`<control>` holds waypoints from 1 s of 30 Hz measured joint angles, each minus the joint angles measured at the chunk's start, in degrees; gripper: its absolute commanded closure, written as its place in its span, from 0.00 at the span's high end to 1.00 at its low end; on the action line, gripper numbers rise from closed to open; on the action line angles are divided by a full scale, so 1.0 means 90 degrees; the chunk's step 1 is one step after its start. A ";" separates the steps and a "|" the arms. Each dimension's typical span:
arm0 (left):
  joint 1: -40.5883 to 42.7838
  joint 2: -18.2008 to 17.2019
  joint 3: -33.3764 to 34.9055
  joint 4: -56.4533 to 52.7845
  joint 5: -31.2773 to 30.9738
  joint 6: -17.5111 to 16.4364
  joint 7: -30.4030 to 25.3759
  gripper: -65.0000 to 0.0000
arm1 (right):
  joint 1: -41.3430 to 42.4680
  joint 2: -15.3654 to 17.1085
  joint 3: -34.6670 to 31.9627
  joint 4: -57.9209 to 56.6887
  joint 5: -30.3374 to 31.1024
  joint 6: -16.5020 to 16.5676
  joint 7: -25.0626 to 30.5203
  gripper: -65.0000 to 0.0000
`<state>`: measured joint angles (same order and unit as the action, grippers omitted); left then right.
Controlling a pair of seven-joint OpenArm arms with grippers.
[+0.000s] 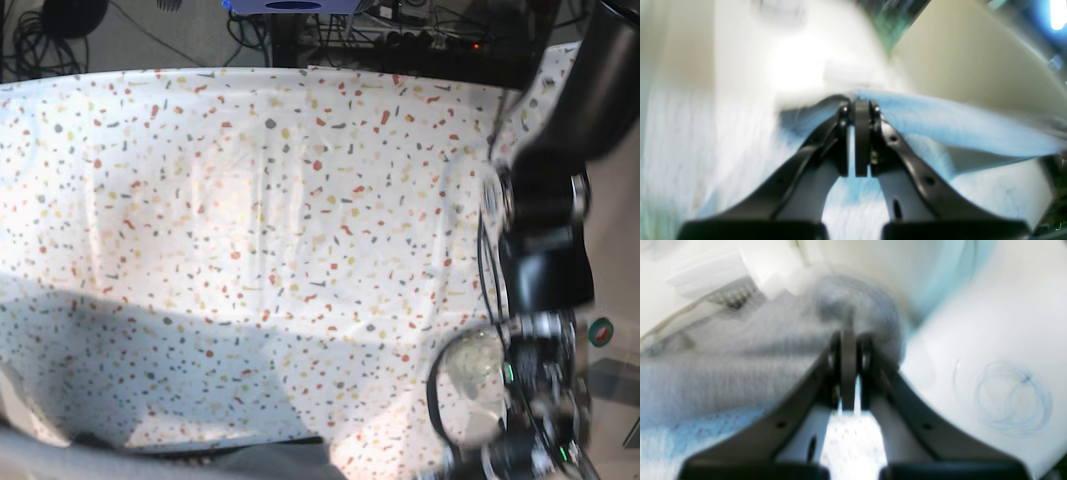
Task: Layout the t-shirt on the table in an organized manner, then fold the t-shirt properly
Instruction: 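Lift the shirt with both grippers and shake it out, then lay the shirt down and drag its edge with the left gripper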
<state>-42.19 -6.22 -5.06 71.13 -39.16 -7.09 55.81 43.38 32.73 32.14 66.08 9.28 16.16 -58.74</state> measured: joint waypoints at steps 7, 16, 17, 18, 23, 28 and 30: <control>0.3218 -0.0304 -0.0024 0.1382 -0.0109 -0.0022 -0.0255 0.00 | -0.3191 -0.1416 0.0840 0.0474 0.0189 0.0435 0.1049 0.00; 0.5666 -0.0850 -0.0012 0.1642 -0.0138 -0.0039 -0.1353 0.00 | -0.4981 -0.1923 0.0954 0.0464 0.0104 0.0486 0.2118 0.00; 0.5821 -0.0942 -0.0015 0.1724 -0.0148 -0.0041 -0.1350 0.00 | -0.5117 -0.1970 0.1020 0.0498 0.0136 0.0495 0.2205 0.00; 0.5986 -0.1013 -0.0029 0.1807 -0.0129 -0.0034 -0.1365 0.00 | -0.5241 -0.2016 0.1161 0.0517 0.0187 0.0546 0.2249 0.00; 0.6484 -0.1139 -0.0729 0.2006 -0.0165 -0.0095 -0.1229 0.00 | -0.5673 -0.1926 0.1702 0.0517 0.0119 0.0551 0.2242 0.00; 0.6637 -0.1163 -0.1212 0.2045 -0.0197 -0.0119 -0.1260 0.00 | -0.5758 -0.2023 0.1634 0.0520 0.0214 0.0865 0.2229 0.00; 0.6819 -0.1158 -0.1224 0.2042 -0.0180 -0.0112 -0.1248 0.00 | -0.5773 -0.2055 0.1639 0.0522 0.0204 0.0928 0.2222 0.00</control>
<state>19.18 -16.64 -16.08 89.52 -40.77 -8.10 44.58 -8.58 14.24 46.89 70.78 11.11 24.51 -38.74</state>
